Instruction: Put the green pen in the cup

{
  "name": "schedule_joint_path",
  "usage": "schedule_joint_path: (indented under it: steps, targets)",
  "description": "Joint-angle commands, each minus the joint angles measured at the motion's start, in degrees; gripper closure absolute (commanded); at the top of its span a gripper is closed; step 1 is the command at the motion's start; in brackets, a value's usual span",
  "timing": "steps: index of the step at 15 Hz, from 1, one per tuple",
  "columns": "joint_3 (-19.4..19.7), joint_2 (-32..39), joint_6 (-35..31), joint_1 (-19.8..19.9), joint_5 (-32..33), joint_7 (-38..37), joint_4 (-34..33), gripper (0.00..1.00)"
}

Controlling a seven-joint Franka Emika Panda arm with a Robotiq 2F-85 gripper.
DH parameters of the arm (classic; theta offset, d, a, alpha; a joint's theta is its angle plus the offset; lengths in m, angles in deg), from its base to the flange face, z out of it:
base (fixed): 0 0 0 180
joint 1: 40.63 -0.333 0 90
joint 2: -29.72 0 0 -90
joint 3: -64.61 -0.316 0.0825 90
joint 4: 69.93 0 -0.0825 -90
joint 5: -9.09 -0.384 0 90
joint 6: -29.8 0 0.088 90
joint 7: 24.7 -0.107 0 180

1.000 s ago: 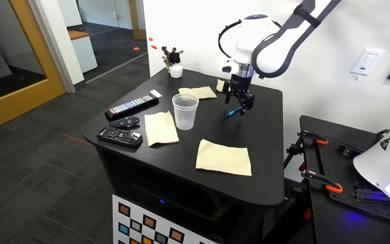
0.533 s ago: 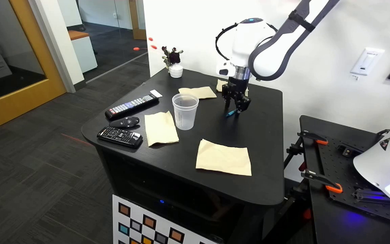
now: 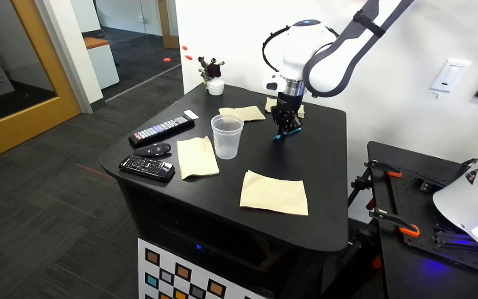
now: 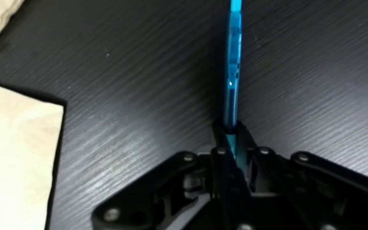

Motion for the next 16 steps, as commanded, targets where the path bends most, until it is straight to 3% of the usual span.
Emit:
schedule_joint_path:
  steps: [1,8,16]
  targets:
    - [-2.4,-1.5,1.4,2.2,-0.5,-2.3,-0.4,0.97]
    - [-8.2,-10.6,4.9,6.2,-10.2,0.2,0.7,0.97]
    - [-6.5,-21.9,9.1,3.1,-22.6,3.3,1.2,0.97]
